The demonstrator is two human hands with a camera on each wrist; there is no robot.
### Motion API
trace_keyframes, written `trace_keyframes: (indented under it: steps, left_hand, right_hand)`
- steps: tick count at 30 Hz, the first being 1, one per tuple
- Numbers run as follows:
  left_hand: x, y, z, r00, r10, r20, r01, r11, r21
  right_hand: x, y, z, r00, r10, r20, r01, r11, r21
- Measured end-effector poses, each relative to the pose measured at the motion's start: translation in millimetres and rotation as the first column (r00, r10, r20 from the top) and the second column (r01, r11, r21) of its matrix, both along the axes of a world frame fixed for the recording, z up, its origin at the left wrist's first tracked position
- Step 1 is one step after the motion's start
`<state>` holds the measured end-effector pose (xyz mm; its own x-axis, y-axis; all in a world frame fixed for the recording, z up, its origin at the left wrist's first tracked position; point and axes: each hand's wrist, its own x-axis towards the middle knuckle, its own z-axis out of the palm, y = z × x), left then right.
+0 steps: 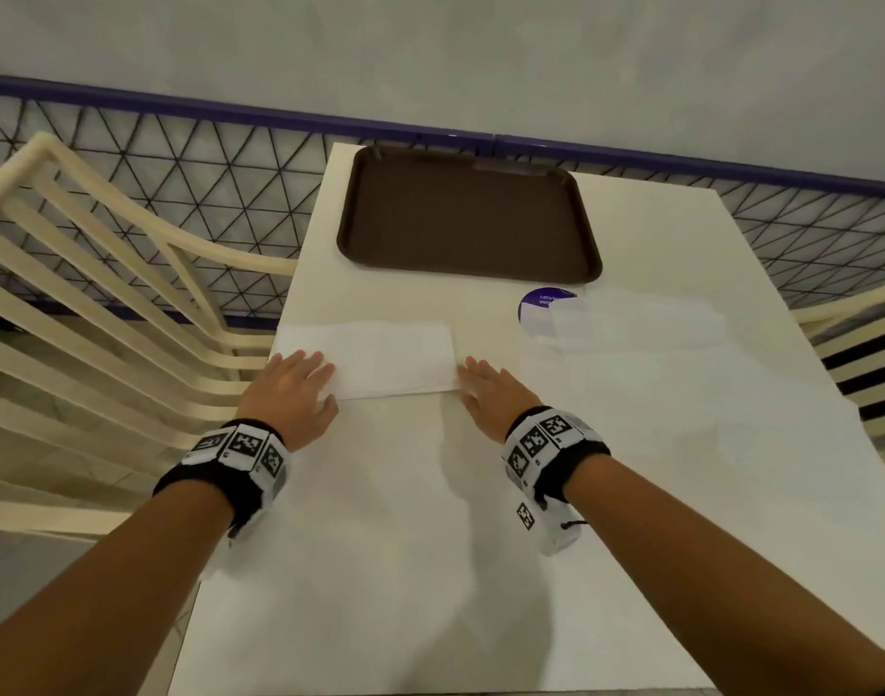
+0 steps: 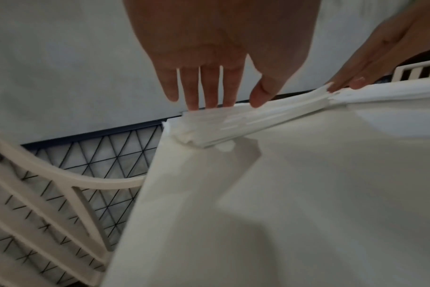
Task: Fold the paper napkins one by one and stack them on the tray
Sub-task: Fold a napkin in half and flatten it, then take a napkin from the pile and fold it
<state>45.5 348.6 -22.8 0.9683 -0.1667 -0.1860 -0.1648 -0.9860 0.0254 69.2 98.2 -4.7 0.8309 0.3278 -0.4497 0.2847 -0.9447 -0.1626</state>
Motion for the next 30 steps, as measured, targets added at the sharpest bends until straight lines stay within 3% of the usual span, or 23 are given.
trace_keyframes:
  steps: [4, 9, 16, 19, 21, 30]
  left_hand:
    - [2, -39, 12, 0.982, -0.139, 0.128, 0.156, 0.979, -0.131]
    - [8, -106, 26, 0.921, -0.328, 0.211, 0.354, 0.93, -0.101]
    - [16, -188, 24, 0.854, -0.453, 0.255, 0.498, 0.854, -0.151]
    - [19, -215, 24, 0.888, -0.442, 0.128, 0.46, 0.863, -0.207]
    - [21, -229, 17, 0.9, -0.433, 0.049, 0.435, 0.888, -0.147]
    - [35, -273, 1, 0.9, -0.424, -0.102, 0.418, 0.905, -0.077]
  right_hand:
    - [-18, -71, 0, 0.975, -0.222, 0.02, 0.223, 0.973, -0.056]
    - [-35, -151, 2, 0.893, -0.451, -0.004, 0.45, 0.891, -0.058]
    - [-28, -184, 0, 0.928, -0.369, -0.041, 0.371, 0.928, 0.037]
    - [-20, -188, -2, 0.948, -0.313, -0.06, 0.317, 0.946, 0.066]
    - [-17, -190, -3, 0.956, -0.287, -0.063, 0.291, 0.954, 0.077]
    - [-4, -202, -12, 0.981, -0.19, 0.024, 0.186, 0.973, 0.134]
